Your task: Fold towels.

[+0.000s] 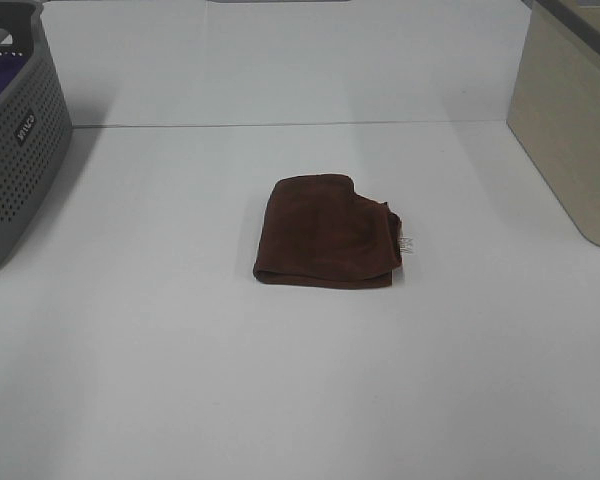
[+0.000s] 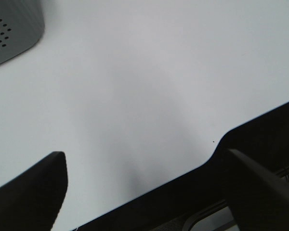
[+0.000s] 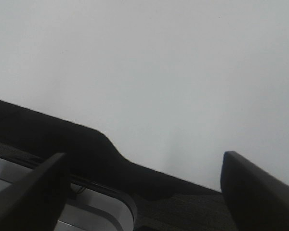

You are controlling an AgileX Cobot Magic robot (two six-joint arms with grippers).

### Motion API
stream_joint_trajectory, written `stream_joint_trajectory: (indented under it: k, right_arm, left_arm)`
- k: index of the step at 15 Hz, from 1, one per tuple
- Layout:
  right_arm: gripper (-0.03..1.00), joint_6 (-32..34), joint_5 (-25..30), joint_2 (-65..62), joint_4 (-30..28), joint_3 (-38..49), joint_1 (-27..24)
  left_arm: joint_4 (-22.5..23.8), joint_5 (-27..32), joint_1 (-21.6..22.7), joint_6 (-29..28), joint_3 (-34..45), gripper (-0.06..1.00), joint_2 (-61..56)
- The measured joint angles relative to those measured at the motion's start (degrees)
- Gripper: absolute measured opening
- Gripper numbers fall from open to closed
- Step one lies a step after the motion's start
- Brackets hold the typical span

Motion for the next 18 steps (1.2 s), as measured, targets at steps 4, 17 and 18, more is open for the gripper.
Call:
stream_joint_trajectory:
  k: [4, 17, 18]
  right_arm:
    - [0.81, 0.00, 0.00, 0.00, 0.00, 0.00, 0.00]
    - [0.80, 0.00, -0.23, -20.11, 0.29, 0.23, -5.50]
    - [0.80, 0.00, -0.23, -21.66, 0.29, 0.23, -9.22]
  left_arm:
    - [0.00, 0.00, 0.00, 0.06, 0.00, 0.82, 0.00]
    - [-0.06, 0.00, 12.78, 0.23, 0.00, 0.82, -18.56]
    - [-0.06, 0.00, 12.78, 0.23, 0.06, 0.82, -21.20]
